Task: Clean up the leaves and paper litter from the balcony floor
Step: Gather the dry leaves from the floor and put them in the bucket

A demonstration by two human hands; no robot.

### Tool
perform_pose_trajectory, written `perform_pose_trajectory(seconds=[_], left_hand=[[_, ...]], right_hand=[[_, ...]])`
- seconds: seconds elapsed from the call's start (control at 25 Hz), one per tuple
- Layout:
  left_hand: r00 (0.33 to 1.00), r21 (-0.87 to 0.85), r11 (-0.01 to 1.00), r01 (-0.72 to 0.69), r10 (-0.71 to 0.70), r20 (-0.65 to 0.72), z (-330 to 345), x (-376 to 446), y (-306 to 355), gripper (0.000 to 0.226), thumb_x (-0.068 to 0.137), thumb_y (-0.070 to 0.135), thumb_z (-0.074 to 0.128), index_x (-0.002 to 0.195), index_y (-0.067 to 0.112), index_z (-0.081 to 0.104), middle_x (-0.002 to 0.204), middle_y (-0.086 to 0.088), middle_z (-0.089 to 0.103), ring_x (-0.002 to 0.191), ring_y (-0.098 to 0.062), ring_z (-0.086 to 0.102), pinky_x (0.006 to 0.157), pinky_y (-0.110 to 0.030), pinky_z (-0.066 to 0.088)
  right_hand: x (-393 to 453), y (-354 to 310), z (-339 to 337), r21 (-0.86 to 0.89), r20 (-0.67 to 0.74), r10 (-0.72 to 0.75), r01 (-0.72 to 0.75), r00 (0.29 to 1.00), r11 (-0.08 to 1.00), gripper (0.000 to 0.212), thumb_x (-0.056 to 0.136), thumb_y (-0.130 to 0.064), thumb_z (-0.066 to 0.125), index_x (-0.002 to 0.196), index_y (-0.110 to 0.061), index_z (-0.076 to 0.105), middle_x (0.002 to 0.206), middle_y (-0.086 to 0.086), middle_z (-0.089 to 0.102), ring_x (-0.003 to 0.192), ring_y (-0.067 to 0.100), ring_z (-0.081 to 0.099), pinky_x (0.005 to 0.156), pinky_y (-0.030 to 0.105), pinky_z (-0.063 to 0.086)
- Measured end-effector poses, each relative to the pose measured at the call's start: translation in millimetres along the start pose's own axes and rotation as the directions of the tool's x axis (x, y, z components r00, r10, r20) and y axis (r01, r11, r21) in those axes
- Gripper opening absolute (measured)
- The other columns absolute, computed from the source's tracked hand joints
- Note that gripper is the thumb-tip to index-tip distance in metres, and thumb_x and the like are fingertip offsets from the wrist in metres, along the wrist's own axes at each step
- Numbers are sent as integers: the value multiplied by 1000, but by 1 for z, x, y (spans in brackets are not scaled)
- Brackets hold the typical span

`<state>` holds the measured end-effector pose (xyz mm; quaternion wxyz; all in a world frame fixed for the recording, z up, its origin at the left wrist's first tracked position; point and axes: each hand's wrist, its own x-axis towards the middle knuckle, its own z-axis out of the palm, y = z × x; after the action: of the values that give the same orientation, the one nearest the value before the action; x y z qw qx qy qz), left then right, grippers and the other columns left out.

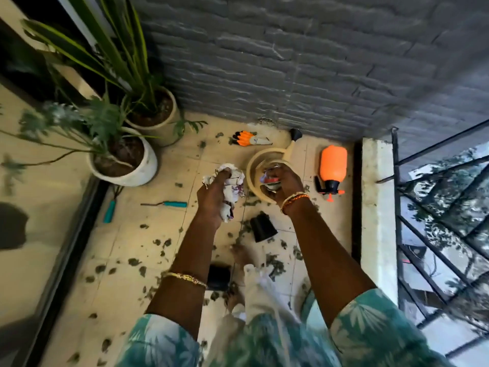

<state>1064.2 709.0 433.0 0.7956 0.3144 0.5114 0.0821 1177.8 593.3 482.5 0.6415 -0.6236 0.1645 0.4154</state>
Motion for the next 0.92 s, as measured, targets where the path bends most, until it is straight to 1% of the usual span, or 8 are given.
perform_pose_trajectory(seconds=[0.16, 0.24, 0.36, 0.44, 0.48, 0.64, 0.8, 0.92], left_hand=[[995, 31, 999, -11, 14, -103, -11, -99, -11, 62, 72, 45, 76, 120, 9, 60, 115, -15, 66, 100, -32, 65, 90, -44, 53], [983, -17, 1000, 15, -18, -183, -26, -132, -22, 51, 82, 43, 70, 119, 11, 57, 107, -11, 65, 91, -28, 64, 88, -44, 53], [981, -211, 977, 11, -51, -189, -63, -171, -31, 49, 88, 40, 63, 126, 10, 57, 92, -7, 66, 70, -21, 64, 65, -32, 56], [979, -344, 937, -67, -4, -202, -91, -193, -36, 50, 91, 36, 61, 131, 7, 58, 81, -7, 67, 53, -18, 63, 47, -23, 49], [968, -395, 910, -125, 23, -252, -106, -207, -39, 49, 89, 36, 64, 128, 7, 61, 81, -8, 69, 51, -18, 63, 45, -23, 48], [902, -571, 751, -332, 76, -424, -161, -260, -65, 30, 96, 36, 52, 110, 13, 65, 73, -6, 72, 45, -18, 61, 39, -21, 46], [779, -645, 563, -517, -3, -627, -214, -316, -119, 32, 95, 38, 50, 96, 13, 70, 64, -5, 68, 37, -17, 53, 36, -18, 39], [688, -656, 360, -663, -52, -724, -249, -355, -166, 36, 95, 37, 51, 83, 15, 77, 72, -6, 69, 47, -17, 60, 43, -22, 45]], right_hand=[[-75, 4, -8, -67, 31, 94, -92, 995, 994, 19, 88, -10, 52, 71, -13, 58, 66, 9, 61, 66, 21, 57, 65, 27, 47], [-97, 14, -2, -123, 68, 150, -141, 986, 982, 19, 88, -15, 55, 69, -13, 59, 66, 7, 63, 68, 22, 56, 61, 26, 46], [-120, 32, 18, -221, 167, 220, -181, 961, 958, 16, 89, -19, 55, 74, -15, 60, 76, 6, 62, 71, 22, 56, 63, 29, 48], [-134, 46, 37, -309, 260, 292, -208, 920, 928, 13, 90, -20, 55, 78, -19, 60, 82, 6, 60, 76, 22, 56, 67, 33, 50], [-143, 55, 50, -376, 311, 339, -213, 888, 902, 12, 90, -21, 55, 79, -19, 60, 83, 6, 60, 77, 22, 56, 68, 35, 51], [-182, 104, 101, -639, 408, 509, -161, 758, 752, 14, 93, -23, 51, 86, -18, 62, 88, 5, 61, 79, 22, 56, 70, 38, 51], [-241, 168, 146, -811, 472, 649, 5, 597, 585, 14, 95, -19, 48, 87, -18, 59, 86, 6, 61, 73, 21, 58, 54, 31, 57], [-287, 225, 165, -860, 493, 702, 167, 513, 482, 7, 92, -17, 55, 89, -19, 61, 91, 7, 63, 77, 21, 61, 55, 30, 55]])
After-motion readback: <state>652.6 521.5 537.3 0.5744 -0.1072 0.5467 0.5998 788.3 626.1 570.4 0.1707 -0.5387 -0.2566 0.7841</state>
